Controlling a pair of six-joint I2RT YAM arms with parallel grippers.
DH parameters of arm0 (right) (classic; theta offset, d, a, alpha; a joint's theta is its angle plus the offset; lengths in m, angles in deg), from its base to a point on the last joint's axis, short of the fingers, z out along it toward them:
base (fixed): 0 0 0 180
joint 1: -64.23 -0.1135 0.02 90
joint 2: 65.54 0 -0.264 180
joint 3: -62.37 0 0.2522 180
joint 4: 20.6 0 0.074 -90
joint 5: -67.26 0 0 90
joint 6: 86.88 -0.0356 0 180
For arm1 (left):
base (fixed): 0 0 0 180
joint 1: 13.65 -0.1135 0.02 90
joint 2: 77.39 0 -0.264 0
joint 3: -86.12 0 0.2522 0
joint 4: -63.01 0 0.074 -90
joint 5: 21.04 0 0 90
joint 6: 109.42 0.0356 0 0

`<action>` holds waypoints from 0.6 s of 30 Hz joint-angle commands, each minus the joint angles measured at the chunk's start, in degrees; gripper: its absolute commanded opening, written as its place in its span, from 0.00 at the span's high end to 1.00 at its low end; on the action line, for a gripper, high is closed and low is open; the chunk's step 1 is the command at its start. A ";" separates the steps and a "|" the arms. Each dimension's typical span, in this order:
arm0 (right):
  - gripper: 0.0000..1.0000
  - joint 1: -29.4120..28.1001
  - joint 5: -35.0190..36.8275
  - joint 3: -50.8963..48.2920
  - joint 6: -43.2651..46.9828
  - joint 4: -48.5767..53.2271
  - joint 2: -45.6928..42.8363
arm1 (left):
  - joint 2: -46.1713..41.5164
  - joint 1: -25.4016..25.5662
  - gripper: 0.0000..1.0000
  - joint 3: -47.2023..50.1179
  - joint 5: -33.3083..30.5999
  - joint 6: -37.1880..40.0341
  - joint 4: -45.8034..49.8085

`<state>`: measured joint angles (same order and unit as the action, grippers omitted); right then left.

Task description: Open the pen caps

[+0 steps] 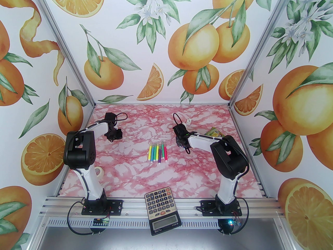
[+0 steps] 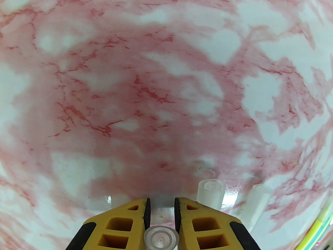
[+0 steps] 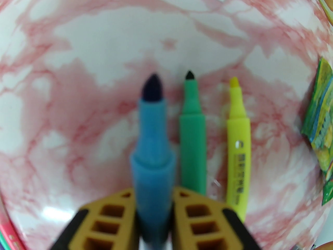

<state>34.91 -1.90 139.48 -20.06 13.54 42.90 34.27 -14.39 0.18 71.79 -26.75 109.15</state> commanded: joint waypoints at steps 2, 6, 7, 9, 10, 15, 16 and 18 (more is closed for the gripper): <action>0.75 0.28 2.20 1.51 -0.90 1.20 1.69 | 1.35 -0.22 0.75 -1.55 1.19 0.39 0.66; 0.74 0.31 2.60 1.26 -0.83 1.46 0.84 | 1.20 -0.23 0.71 -1.61 2.04 0.14 0.67; 0.73 0.28 2.70 1.16 -0.77 1.55 0.47 | 1.13 -0.19 0.71 -1.60 2.02 0.05 0.67; 0.73 0.25 2.91 0.98 -0.49 1.68 -0.49 | 0.83 -0.23 0.71 -1.76 2.18 0.06 0.92; 0.72 0.26 2.96 0.85 -0.34 1.72 -0.95 | 0.65 -0.28 0.71 -1.82 2.17 0.04 1.01; 0.68 -0.71 3.66 0.47 0.62 2.46 -3.82 | -0.76 -0.24 0.69 -1.80 2.00 -0.02 1.85; 0.67 -1.03 3.96 0.46 0.76 2.69 -4.32 | -1.10 -0.23 0.69 -1.65 1.99 -0.05 1.97; 0.65 -1.89 4.40 0.50 1.11 3.08 -5.53 | -2.06 -0.21 0.69 -1.65 1.93 -0.13 2.32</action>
<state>34.23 0.20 139.48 -19.56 15.26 40.65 34.29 -14.39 -0.08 73.06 -26.75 109.70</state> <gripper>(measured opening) 0.347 0.309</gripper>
